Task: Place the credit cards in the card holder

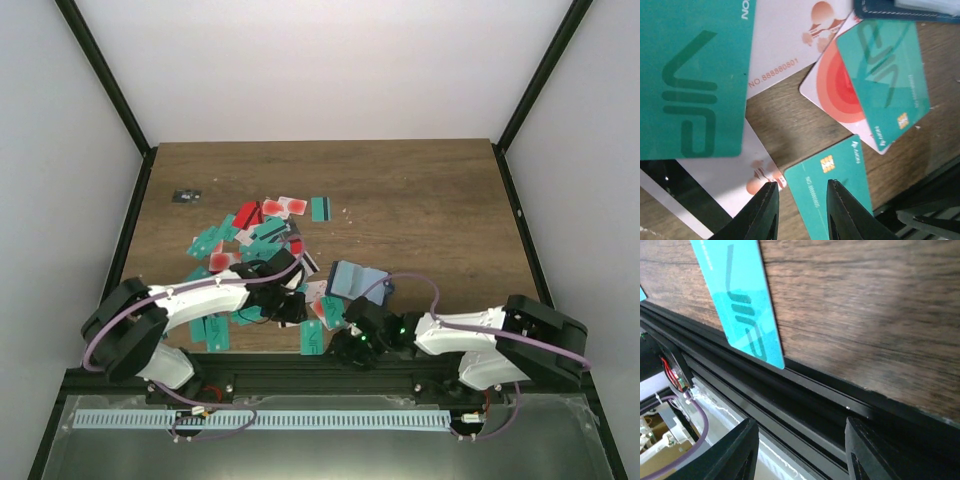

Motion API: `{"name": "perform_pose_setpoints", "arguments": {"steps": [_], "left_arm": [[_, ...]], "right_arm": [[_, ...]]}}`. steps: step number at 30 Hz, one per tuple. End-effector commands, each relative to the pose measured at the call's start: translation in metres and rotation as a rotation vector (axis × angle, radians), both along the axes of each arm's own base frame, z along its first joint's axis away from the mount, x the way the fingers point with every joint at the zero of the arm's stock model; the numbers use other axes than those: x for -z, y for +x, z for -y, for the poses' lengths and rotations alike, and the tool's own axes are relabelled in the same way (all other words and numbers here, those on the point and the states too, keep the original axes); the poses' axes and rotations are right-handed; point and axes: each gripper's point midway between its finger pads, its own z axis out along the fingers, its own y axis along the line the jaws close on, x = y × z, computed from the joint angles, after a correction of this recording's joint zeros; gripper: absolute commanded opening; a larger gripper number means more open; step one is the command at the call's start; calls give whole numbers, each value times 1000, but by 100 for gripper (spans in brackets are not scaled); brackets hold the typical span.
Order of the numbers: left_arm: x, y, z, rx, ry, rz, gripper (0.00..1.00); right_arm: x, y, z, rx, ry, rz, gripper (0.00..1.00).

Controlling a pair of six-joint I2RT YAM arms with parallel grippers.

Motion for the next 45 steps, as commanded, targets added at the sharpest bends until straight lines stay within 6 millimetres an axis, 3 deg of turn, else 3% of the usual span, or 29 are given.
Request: {"name": "perform_pose_setpoints", "arguments": {"steps": [1,13,32,35,41,45], "left_arm": [[9,1,-2,86,39,-7,29],[33,-10,-8,159,88,-64,29],[29,-37,-9,204,32,-118,26],[18,-30,-7,194,30,-85,26],[-19,7,8,133,38,39,27],[-14,25,8,100,95,63,29]], "right_arm": [[2,10,-10,122,36,21,50],[13,22,-30,248,57,45,51],[26,30,-23,333,70,46,48],[27,30,-22,332,71,41,48],[30,27,-21,321,61,32,47],[32,25,-23,307,59,24,48]]}}
